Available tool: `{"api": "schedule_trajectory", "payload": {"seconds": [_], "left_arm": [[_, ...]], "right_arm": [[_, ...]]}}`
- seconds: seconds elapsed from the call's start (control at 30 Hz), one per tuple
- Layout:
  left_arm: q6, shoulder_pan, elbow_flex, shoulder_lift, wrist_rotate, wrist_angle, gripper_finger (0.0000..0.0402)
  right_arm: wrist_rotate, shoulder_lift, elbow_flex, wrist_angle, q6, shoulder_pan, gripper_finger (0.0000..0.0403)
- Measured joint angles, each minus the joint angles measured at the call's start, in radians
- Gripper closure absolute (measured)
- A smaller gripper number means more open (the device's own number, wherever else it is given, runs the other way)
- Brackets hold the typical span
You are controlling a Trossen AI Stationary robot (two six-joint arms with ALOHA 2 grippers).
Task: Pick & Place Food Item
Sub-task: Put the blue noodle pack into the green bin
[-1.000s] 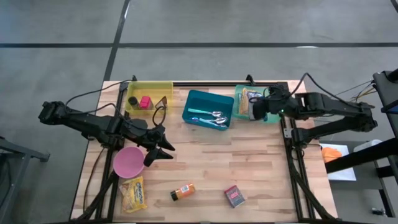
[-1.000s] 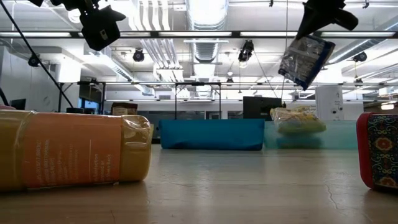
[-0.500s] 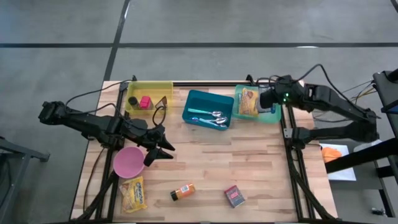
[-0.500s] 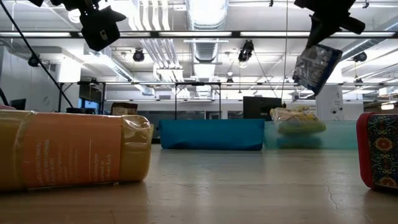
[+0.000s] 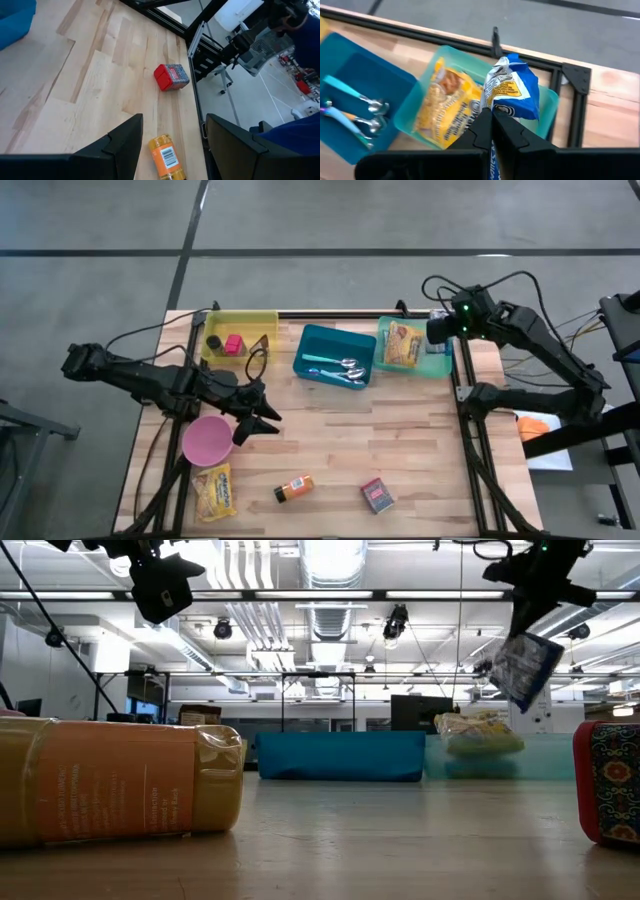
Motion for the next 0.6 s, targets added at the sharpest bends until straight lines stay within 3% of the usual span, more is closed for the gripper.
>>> {"api": "schedule_trajectory", "payload": {"seconds": [0.3,0.6], "left_arm": [[-0.018,0.006,0.0,0.0,-0.004,0.0,0.0179],[-0.041,0.006,0.0,0.0,-0.003,0.0,0.0179]], "right_arm": [[-0.037,0.011,-0.127,0.015,-0.03,-0.095,0.0396],[-0.068,0.043,-0.287,0.209,0.014,-0.103,0.0396]]}}
